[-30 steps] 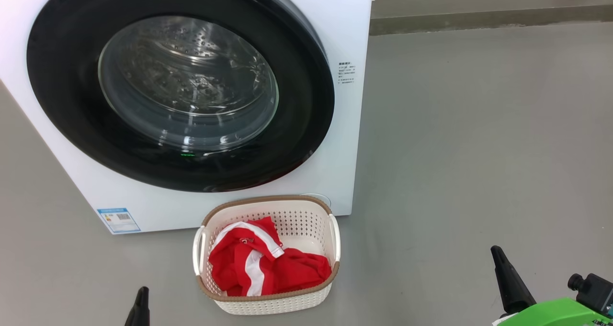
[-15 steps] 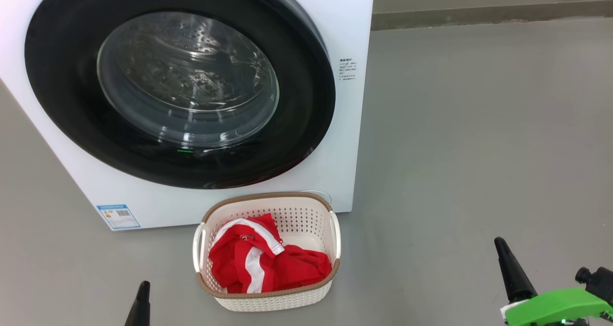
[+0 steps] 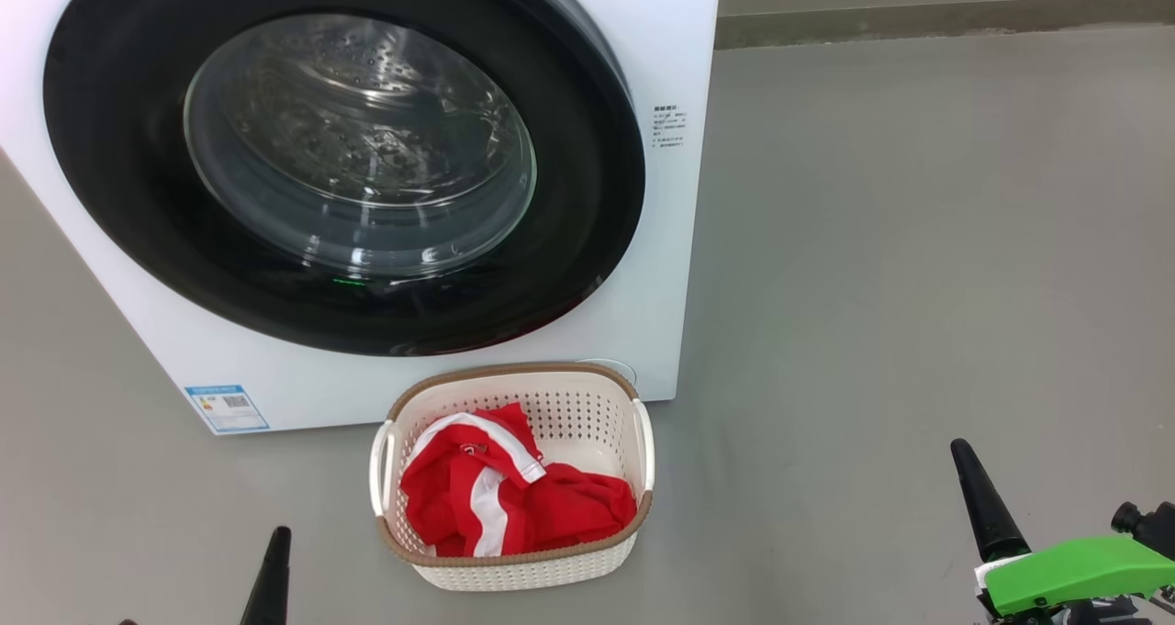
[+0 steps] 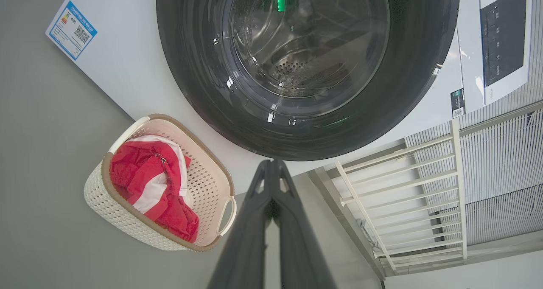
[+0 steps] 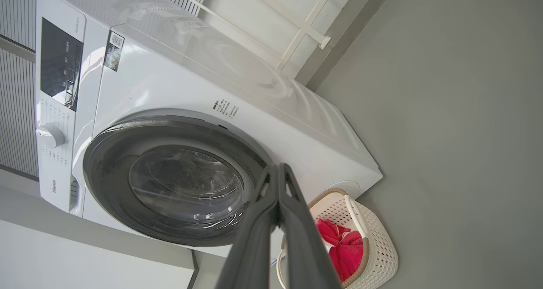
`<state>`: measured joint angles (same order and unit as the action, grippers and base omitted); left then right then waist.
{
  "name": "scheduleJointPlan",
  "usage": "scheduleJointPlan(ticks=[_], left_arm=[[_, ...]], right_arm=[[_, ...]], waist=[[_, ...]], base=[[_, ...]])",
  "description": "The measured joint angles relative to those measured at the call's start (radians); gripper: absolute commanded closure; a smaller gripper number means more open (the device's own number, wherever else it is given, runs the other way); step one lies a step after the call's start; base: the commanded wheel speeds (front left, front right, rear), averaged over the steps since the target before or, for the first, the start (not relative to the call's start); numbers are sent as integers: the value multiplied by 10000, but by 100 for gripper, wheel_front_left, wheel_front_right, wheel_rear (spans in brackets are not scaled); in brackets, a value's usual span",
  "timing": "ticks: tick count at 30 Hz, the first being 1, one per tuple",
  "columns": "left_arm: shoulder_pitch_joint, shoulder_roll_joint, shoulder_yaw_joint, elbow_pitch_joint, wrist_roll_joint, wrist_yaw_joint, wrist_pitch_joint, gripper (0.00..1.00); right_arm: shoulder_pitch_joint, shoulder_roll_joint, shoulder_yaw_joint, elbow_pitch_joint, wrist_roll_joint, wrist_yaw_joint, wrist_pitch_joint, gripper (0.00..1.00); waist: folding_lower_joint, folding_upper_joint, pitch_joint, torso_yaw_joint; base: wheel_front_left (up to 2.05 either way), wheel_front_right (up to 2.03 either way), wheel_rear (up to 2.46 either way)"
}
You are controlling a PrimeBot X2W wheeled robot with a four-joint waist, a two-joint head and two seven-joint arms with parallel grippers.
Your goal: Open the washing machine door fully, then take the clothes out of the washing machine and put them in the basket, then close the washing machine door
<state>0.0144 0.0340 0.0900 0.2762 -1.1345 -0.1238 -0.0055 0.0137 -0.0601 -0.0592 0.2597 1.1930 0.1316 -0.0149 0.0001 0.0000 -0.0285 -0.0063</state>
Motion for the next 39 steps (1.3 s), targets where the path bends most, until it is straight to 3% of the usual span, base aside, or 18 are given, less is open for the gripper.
scheduleJointPlan(ticks=[39], left_arm=[[-755, 6, -23, -33, -4368, -2, 1028, 100]], right_arm=[[-694, 117, -617, 94, 3839, -15, 1133, 100]], waist=[[0, 0, 300, 60]], base=[[0, 0, 0]])
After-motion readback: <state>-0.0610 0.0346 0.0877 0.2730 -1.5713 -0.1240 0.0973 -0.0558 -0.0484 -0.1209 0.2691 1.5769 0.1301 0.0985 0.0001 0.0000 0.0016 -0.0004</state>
